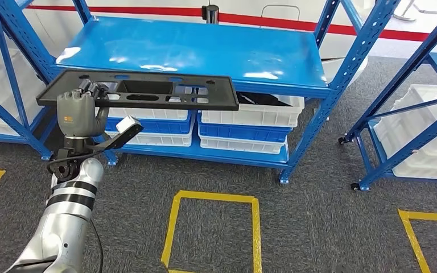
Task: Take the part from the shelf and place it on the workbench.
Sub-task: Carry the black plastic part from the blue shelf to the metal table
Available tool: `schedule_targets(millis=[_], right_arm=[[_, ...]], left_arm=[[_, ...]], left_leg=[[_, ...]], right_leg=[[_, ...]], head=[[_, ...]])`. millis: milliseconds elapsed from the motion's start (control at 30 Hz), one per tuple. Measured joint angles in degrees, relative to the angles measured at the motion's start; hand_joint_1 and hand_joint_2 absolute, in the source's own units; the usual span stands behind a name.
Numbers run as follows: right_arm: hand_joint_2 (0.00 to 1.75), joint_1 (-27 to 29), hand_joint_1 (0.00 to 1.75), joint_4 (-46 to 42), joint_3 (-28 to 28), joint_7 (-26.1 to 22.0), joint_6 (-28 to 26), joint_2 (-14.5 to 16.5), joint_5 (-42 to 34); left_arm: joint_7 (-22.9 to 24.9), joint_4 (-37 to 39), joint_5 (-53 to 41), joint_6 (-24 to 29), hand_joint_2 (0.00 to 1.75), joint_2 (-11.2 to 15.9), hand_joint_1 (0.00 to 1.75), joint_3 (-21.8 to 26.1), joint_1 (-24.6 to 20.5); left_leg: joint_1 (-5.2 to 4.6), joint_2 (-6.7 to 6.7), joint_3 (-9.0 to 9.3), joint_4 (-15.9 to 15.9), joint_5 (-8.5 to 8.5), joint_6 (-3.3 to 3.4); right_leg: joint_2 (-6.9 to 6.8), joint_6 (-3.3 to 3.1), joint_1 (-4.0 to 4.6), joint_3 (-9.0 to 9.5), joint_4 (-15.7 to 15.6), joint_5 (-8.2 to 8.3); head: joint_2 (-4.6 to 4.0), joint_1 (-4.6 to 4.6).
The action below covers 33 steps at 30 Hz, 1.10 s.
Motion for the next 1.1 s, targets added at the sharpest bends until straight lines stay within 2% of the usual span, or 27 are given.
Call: schedule_targets(millis=[33,67,133,167,200,233,300,333,367,400,467,500,533,600,667,700,733,767,800,833,867,900,967,1000,1033,1067,1100], right_arm=[[0.0,0.03,0.0,0.01,-0.01,-0.01,0.02,0.06,-0.02],[0.0,0.05,0.0,0.01,-0.03,-0.01,0.03,0.15,-0.03],[0.0,0.1,0.0,0.01,-0.05,-0.01,0.03,0.29,-0.05],[0.0,0.13,0.0,0.01,-0.07,-0.01,0.03,0.36,-0.07],[0.0,0.16,0.0,0.01,-0.08,-0.01,0.03,0.42,-0.08],[0.0,0.19,0.0,0.01,-0.1,-0.01,0.03,0.47,-0.08],[0.0,0.27,0.0,0.01,-0.2,-0.01,0.03,0.52,-0.09],[0.0,0.3,0.0,0.01,-0.26,-0.03,0.03,0.52,-0.1],[0.0,0.33,0.0,0.01,-0.32,-0.07,0.03,0.49,-0.1],[0.0,0.37,0.0,0.01,-0.36,-0.14,0.03,0.45,-0.1],[0.0,0.47,0.0,0.02,-0.39,-0.3,-0.02,0.45,-0.07],[0.0,0.51,0.0,0.04,-0.41,-0.39,-0.09,0.48,-0.02],[0.0,0.53,0.0,0.05,-0.42,-0.49,-0.19,0.53,0.07],[0.0,0.48,0.0,0.08,-0.43,-0.76,-0.35,0.62,0.2],[0.0,0.43,0.0,0.08,-0.44,-0.96,-0.42,0.65,0.23],[0.0,0.42,0.0,0.08,-0.44,-1.01,-0.47,0.66,0.23],[0.0,0.41,0.0,0.08,-0.45,-1.11,-0.64,0.66,0.25],[0.0,0.38,0.0,0.08,-0.45,-1.31,-0.92,0.67,0.28],[0.0,0.31,0.0,0.07,-0.46,-1.57,-1.28,0.65,0.33],[0.0,0.19,0.0,0.05,-0.46,-1.94,-1.75,0.55,0.39],[0.0,0.1,0.0,0.02,-0.47,-2.36,-2.12,0.46,0.49],[0.0,0.01,0.0,-0.01,-0.47,-2.81,-2.37,0.37,0.56],[0.0,-0.05,0.0,-0.03,-0.47,-3.89,-2.34,0.23,0.66],[0.0,-0.08,0.0,-0.03,-0.48,-4.37,-2.17,0.2,0.66],[0.0,-0.12,0.0,-0.03,-0.48,-4.79,-1.97,0.2,0.64],[0.0,-0.16,0.0,-0.03,-0.49,-5.09,-1.78,0.22,0.63],[0.0,-0.19,0.0,-0.03,-0.51,-5.32,-1.62,0.27,0.62]], left_arm=[[0.05,-0.08,-0.01,0.0,1.75,-0.07,1.75,-0.02,0.03],[0.12,-0.12,0.03,0.0,1.75,-0.1,1.75,-0.05,0.03],[0.25,-0.15,0.31,0.0,1.75,-0.15,1.75,-0.14,0.03],[0.26,-0.17,0.48,0.0,1.75,-0.18,1.75,-0.18,0.06],[0.23,-0.18,0.64,0.0,1.75,-0.2,1.75,-0.22,0.09],[0.18,-0.18,0.78,0.0,1.75,-0.2,1.75,-0.26,0.11],[0.13,-0.28,0.96,0.0,1.75,-0.21,1.75,-0.35,0.06],[0.16,-0.37,0.92,0.01,1.75,-0.25,1.75,-0.46,-0.03],[0.24,-0.46,0.83,0.0,1.75,-0.29,1.75,-0.58,-0.11],[0.33,-0.5,0.72,0.0,1.75,-0.31,1.75,-0.69,-0.19],[0.54,-0.53,0.6,-0.01,1.75,-0.33,1.75,-0.87,-0.16],[0.63,-0.55,0.6,-0.01,1.75,-0.33,1.75,-0.95,-0.18],[0.73,-0.59,0.57,-0.01,1.75,-0.36,1.75,-1.03,-0.19],[0.89,-0.71,0.47,0.0,1.75,-0.39,1.75,-1.16,-0.24],[0.99,-0.77,0.3,0.0,1.75,-0.39,1.75,-1.18,-0.13],[1.03,-0.77,0.23,0.0,1.75,-0.39,1.75,-1.18,-0.04],[1.07,-0.77,0.19,0.0,1.75,-0.39,1.75,-1.18,0.05],[1.12,-0.79,0.17,0.0,1.75,-0.39,1.75,-1.18,0.12],[1.17,-0.84,0.17,0.0,1.75,-0.39,1.75,-1.18,0.13],[1.24,-0.92,0.17,0.0,1.75,-0.38,1.75,-1.18,0.14],[1.3,-1.03,0.17,0.0,1.75,-0.37,1.75,-1.18,0.18],[1.36,-1.13,0.17,0.0,1.75,-0.35,1.75,-1.19,0.26],[1.45,-1.39,0.17,0.0,1.75,-0.31,1.75,-1.19,0.62],[1.49,-1.52,0.16,0.0,1.75,-0.25,1.75,-1.19,0.79],[1.55,-1.64,0.16,0.0,1.75,-0.17,1.75,-1.17,0.93],[1.6,-1.75,0.17,0.0,1.75,-0.05,1.75,-1.17,1.02],[1.63,-1.8,0.2,0.0,1.75,0.09,1.75,-1.17,1.1]], left_leg=[[-0.01,0.0,-0.4,0.71,-1.28,-0.33],[0.05,0.01,-1.05,2.65,-3.62,-0.63],[0.39,0.03,-2.55,9.52,-9.31,-1.21],[0.57,0.04,-2.93,12.8,-10.84,-1.49],[0.76,0.05,-2.64,14.7,-11.14,-1.77],[0.99,0.07,-1.41,14.67,-10.4,-2.06],[1.49,0.1,3.66,9.16,-8.8,-2.75],[1.49,-0.03,6.23,5.62,-8.71,-2.83],[1.41,-0.11,7.94,2.98,-8.9,-2.69],[1.17,-0.23,8.64,1.52,-9.3,-2.4],[0.81,-0.26,8.26,1.12,-8.73,-1.26],[0.78,-0.24,7.95,0.95,-8.32,-0.62],[0.82,-0.2,7.53,0.8,-7.83,0.12],[0.85,-0.12,6.44,0.65,-6.83,1.27],[0.7,-0.1,5.21,0.67,-5.9,1.67],[0.61,-0.11,4.62,0.68,-5.45,1.67],[0.52,-0.13,4.09,0.69,-5.02,1.66],[0.44,-0.17,3.62,0.69,-4.6,1.6],[0.41,-0.2,3.25,0.68,-4.21,1.52],[0.36,-0.22,2.94,0.65,-3.83,1.33],[0.39,-0.18,2.77,0.53,-3.41,1.04],[0.5,-0.12,2.67,0.37,-2.99,0.7],[0.65,-0.04,2.65,-0.29,-2.01,-0.13],[0.69,-0.03,2.52,-0.41,-1.99,-0.47],[0.66,-0.02,2.26,0.09,-2.83,-0.76],[0.64,-0.01,1.69,1.72,-4.66,-1.01],[0.68,0.01,0.85,4.65,-7.31,-1.23]], right_leg=[[-0.04,-0.28,-0.33,-0.26,-0.41,0.84],[-0.08,-0.56,-0.69,-0.6,-0.7,1.66],[-0.1,-0.87,-0.9,-1.94,-0.72,2.93],[-0.1,-0.81,-0.99,-2.7,-0.68,3.51],[-0.1,-0.63,-1.11,-3.47,-0.63,4.07],[-0.09,-0.37,-1.3,-4.2,-0.56,4.57],[-0.07,0.31,-1.67,-5.56,-0.22,5.41],[-0.1,0.76,-1.72,-6.2,0.06,5.77],[-0.11,1.21,-1.69,-6.65,0.23,6.18],[-0.11,1.7,-1.63,-6.96,0.3,6.58],[-0.06,2.67,-1.58,-7.25,0.07,7.35],[-0.01,2.95,-1.64,-7.69,0.28,7.13],[0.03,3.01,-1.68,-8.38,1.35,6.16],[0.14,2.62,-1.78,-10.76,7.07,2.2],[0.19,2.54,-1.77,-12.95,14.61,-1.46],[0.2,2.75,-1.75,-13.0,16.46,-2.13],[0.21,3.02,-1.7,-11.95,16.16,-1.99],[0.22,3.22,-1.58,-9.67,13.49,-1.24],[0.28,3.16,-1.37,-6.62,9.23,-0.43],[0.28,2.84,-1.09,-3.73,5.13,0.03],[0.3,2.45,-0.78,-1.67,2.03,0.47],[0.31,2.06,-0.5,-0.65,0.34,0.64],[0.29,1.35,-0.25,-0.72,-0.38,1.5],[0.23,0.95,-0.53,-0.81,-0.81,2.05],[0.15,0.4,-0.81,-0.99,-1.22,2.71],[0.04,-0.07,-1.12,-1.24,-1.61,3.35],[-0.07,-0.43,-1.34,-1.63,-1.75,3.87]], head=[[-0.01,-0.06],[-0.01,-0.19],[-0.01,-0.35],[-0.01,-0.4],[-0.01,-0.42],[-0.01,-0.48],[-0.01,-0.53],[0.0,-0.58],[0.0,-0.6],[0.01,-0.67],[0.01,-0.58],[0.01,-0.53],[0.01,-0.33],[0.01,-0.02],[0.01,0.15],[0.01,0.16],[0.01,0.18],[0.02,0.18],[0.02,0.19],[0.02,0.13],[0.01,0.09],[0.01,0.16],[0.01,0.35],[0.02,0.41],[0.01,0.38],[0.01,0.3],[0.01,0.26]])
